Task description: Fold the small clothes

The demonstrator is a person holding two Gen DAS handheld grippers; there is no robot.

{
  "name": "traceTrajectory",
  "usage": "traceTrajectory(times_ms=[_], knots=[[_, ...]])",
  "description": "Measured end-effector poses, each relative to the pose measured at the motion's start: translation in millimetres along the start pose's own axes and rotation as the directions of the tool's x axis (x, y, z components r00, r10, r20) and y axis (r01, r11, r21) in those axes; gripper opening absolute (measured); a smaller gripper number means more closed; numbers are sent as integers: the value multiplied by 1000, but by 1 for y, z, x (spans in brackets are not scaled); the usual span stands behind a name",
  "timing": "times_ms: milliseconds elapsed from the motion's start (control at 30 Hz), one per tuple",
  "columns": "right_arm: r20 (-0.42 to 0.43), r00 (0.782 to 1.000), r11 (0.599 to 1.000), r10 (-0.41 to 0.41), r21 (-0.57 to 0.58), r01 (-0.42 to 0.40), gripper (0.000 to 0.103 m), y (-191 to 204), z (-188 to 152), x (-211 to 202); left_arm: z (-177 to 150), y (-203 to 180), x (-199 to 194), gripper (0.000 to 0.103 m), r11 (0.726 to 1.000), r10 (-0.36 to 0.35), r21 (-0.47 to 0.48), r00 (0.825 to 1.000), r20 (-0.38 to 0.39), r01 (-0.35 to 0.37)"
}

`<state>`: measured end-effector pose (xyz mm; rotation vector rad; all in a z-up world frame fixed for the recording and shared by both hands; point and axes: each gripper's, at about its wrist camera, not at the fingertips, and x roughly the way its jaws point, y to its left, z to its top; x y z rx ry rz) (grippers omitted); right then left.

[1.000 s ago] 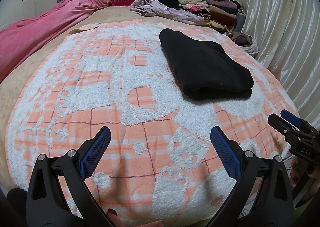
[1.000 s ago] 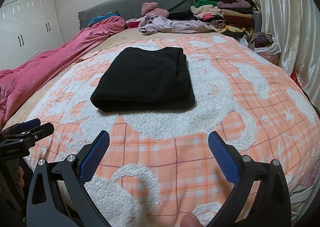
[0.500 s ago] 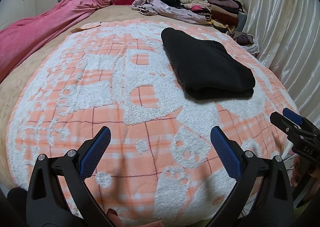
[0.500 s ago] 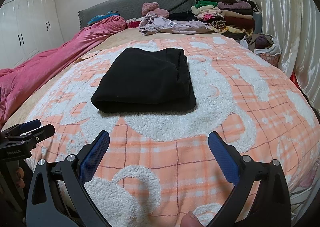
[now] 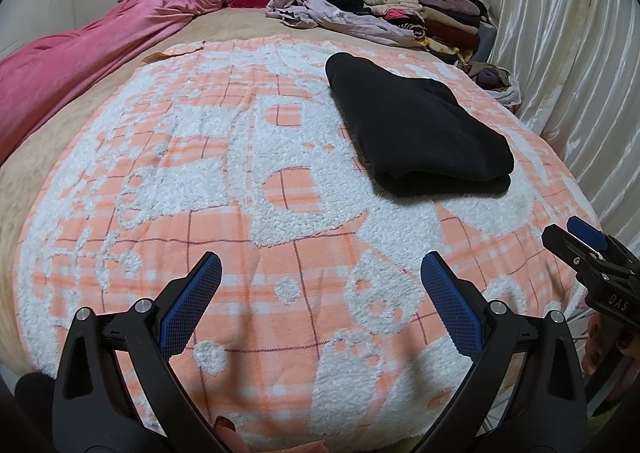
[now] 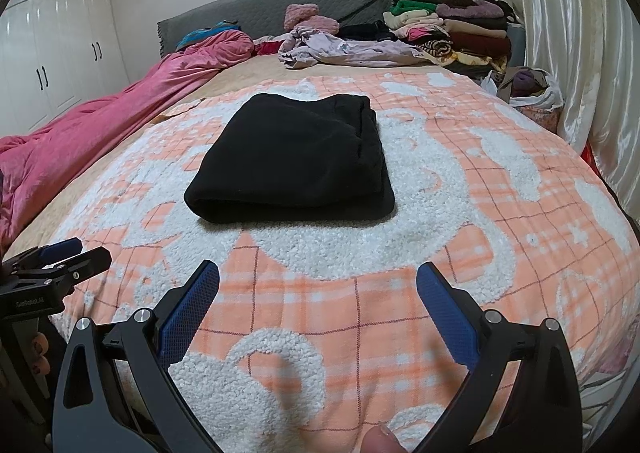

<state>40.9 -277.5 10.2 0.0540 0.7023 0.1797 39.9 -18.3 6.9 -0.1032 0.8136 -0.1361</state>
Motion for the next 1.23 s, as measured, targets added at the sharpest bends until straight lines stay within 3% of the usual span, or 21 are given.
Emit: traceTrajectory(times_ms=[700,833,900,967,1067,1100,1133,1233], knots=[[-10,999,997,-51,62,51,99,-18,-5,6,-2,11,2,93,999,47,-13,999,-20,-47],[-5,989,979,-148,138,147,98,-45,-12,1,0,35,5,93,996,56,-67,997,-45,-59],[-17,972,950,-235,209,233,98,-75,-20,-6,3,55,3,93,992,69,-102,997,-38,-73],[-29,946,904,-322,289,316,98,-115,-30,-19,11,90,1,93,982,106,-151,994,-37,-110],[-70,869,784,-489,401,473,98,-192,-50,-49,25,160,1,93,942,241,-225,969,-58,-248],[-92,833,734,-546,428,528,98,-219,-58,-61,29,179,1,93,930,276,-234,959,-68,-285],[-140,773,649,-619,463,604,98,-258,-71,-78,34,209,1,93,902,343,-248,936,-83,-353],[-254,625,437,-738,526,729,98,-340,-108,-120,46,288,0,93,810,487,-300,863,-133,-503]])
